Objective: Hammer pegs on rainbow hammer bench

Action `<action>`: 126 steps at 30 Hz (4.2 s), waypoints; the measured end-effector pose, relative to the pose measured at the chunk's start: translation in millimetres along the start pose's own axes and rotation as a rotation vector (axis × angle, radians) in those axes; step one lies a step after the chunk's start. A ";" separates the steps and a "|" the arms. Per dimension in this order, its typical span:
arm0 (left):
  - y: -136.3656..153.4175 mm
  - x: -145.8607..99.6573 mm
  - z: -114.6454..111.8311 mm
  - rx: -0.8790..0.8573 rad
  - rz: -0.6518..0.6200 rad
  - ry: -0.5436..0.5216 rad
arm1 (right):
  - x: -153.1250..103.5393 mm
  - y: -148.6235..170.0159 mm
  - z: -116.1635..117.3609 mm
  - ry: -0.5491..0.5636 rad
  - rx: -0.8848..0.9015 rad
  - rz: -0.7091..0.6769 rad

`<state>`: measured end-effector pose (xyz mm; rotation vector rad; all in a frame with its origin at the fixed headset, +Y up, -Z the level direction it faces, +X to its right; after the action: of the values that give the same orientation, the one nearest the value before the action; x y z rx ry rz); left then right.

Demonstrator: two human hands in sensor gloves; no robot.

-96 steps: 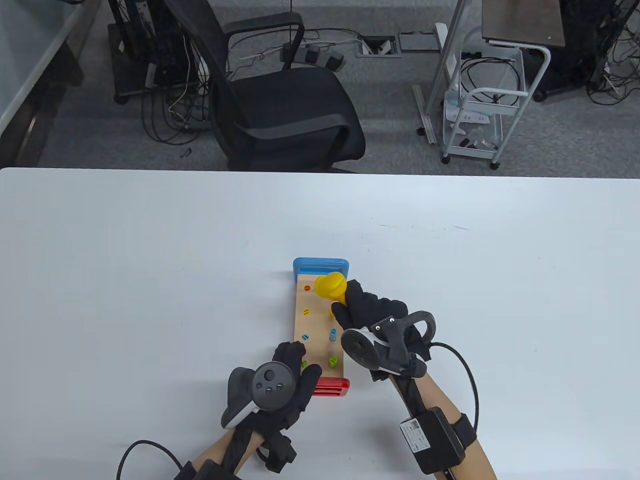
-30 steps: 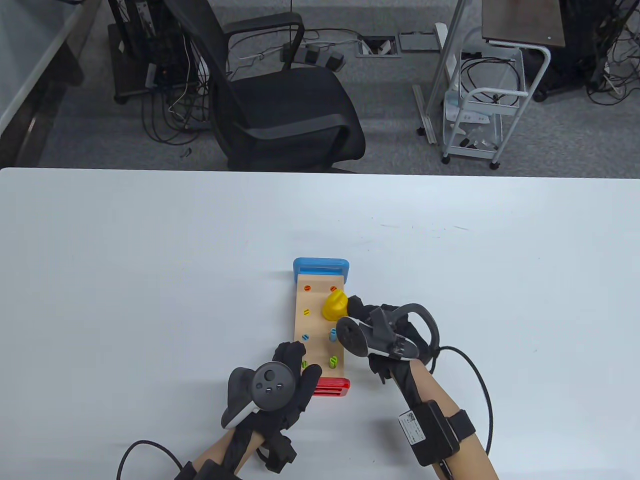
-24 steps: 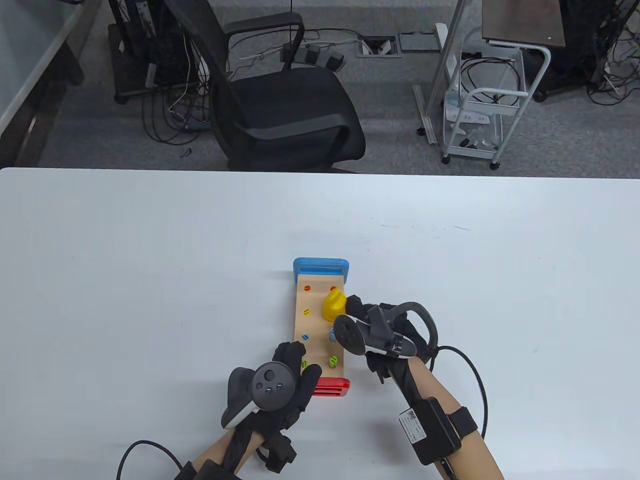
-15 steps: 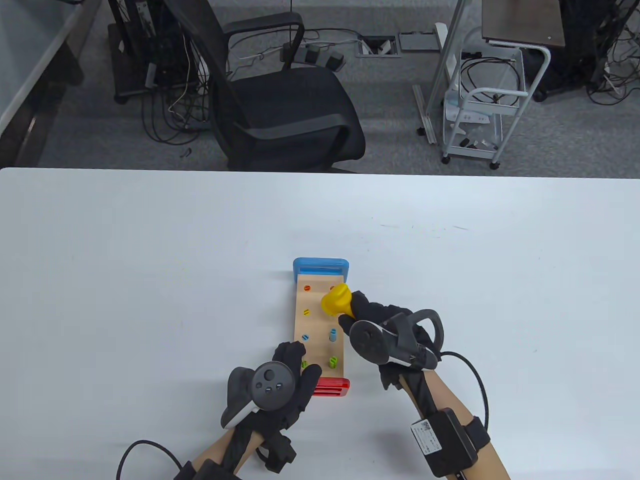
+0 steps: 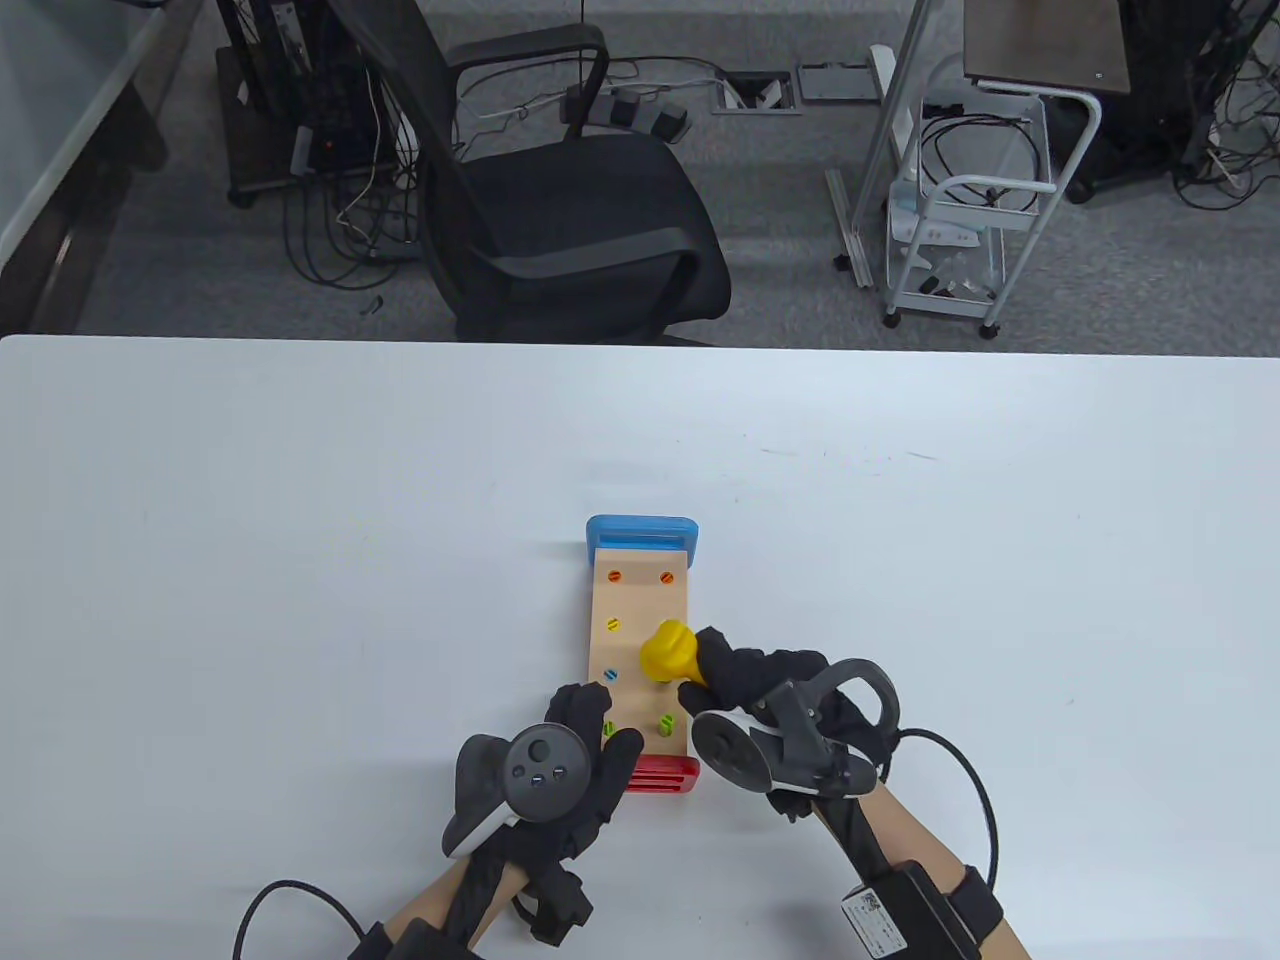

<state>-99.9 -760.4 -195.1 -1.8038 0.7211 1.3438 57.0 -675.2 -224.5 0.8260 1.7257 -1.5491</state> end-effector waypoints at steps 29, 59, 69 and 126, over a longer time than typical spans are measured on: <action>0.1 0.0 -0.4 0.003 -0.001 0.003 | -3.6 0.3 12.9 -0.041 0.075 0.092; 0.8 -0.4 -0.4 0.003 -0.001 -0.001 | -2.1 11.6 9.0 -0.088 -0.004 0.127; 1.0 -0.5 -0.5 0.002 -0.001 -0.003 | -10.8 9.3 -18.8 0.170 0.102 0.073; 0.6 -0.8 0.3 0.004 -0.002 -0.007 | 6.6 -3.0 0.9 -0.170 -0.093 0.107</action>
<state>-100.8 -760.5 -194.5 -1.7954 0.7173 1.3466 50.9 -676.2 -228.2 0.7069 1.5920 -1.4150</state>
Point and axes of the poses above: the tracker on the back of each hand, its own y axis roughly to the little-finger side, its own x axis roughly from the wrist to the fingertips, z = x × y, the point moved 4 cm from there along x, roughly from the wrist to the fingertips, and after that the axes turned 8 degrees about -y, right-handed, at the moved point
